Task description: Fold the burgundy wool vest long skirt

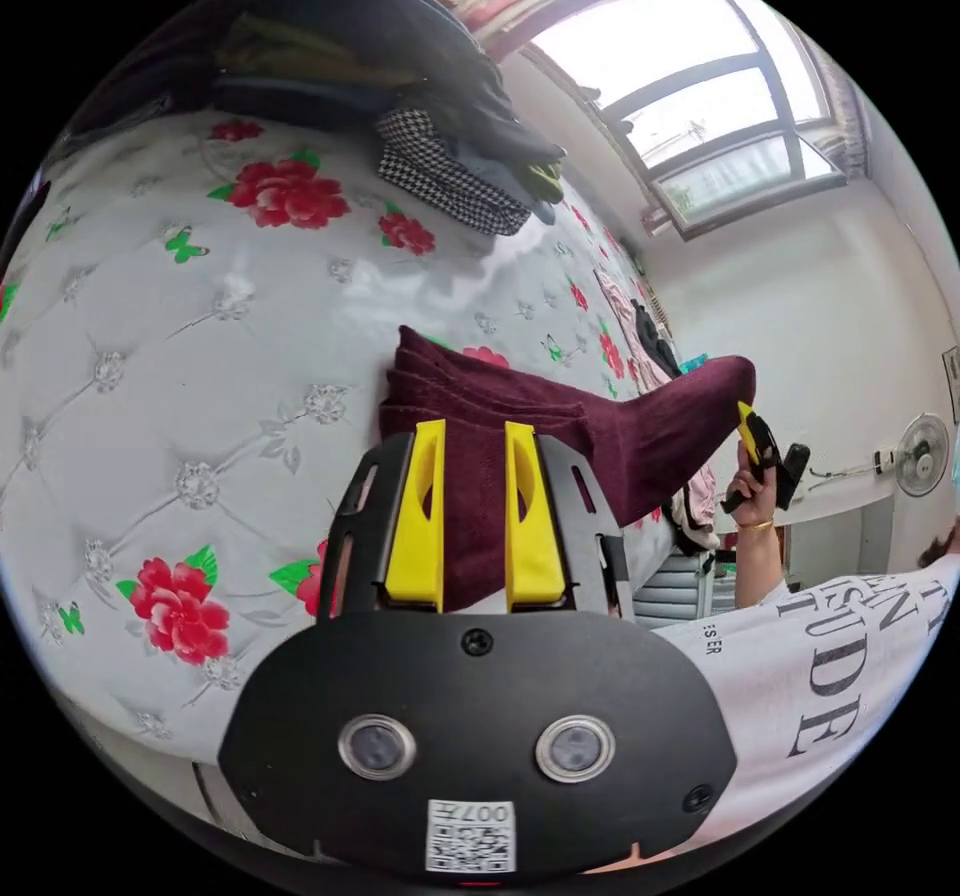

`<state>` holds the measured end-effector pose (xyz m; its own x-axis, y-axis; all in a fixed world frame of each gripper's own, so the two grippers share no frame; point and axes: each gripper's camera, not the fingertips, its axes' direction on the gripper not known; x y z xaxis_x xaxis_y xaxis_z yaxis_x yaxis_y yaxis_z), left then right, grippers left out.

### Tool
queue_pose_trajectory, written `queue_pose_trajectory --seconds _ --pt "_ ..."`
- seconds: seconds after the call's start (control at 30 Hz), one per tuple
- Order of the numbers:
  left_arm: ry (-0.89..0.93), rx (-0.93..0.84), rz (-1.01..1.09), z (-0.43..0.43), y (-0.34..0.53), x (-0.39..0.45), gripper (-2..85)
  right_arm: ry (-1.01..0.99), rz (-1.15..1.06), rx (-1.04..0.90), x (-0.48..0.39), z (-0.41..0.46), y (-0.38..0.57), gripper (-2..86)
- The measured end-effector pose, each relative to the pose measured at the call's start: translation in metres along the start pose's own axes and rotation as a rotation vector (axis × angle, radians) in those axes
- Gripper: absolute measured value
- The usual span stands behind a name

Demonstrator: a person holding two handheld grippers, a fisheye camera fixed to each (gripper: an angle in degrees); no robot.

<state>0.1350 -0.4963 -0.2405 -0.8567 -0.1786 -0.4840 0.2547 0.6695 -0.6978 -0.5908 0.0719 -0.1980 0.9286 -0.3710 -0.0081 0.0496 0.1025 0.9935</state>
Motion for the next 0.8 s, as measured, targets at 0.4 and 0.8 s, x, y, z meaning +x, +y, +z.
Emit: queue_pose_trajectory --seconds 0.4,0.8 --pt "0.163 0.101 -0.293 -0.053 0.057 -0.119 11.9 -0.421 -0.098 -0.861 -0.175 0.292 0.147 5.8" --pt "0.374 -0.193 -0.101 -0.005 0.007 -0.138 17.4 0.048 0.342 -0.36 -0.023 0.123 0.099 13.2"
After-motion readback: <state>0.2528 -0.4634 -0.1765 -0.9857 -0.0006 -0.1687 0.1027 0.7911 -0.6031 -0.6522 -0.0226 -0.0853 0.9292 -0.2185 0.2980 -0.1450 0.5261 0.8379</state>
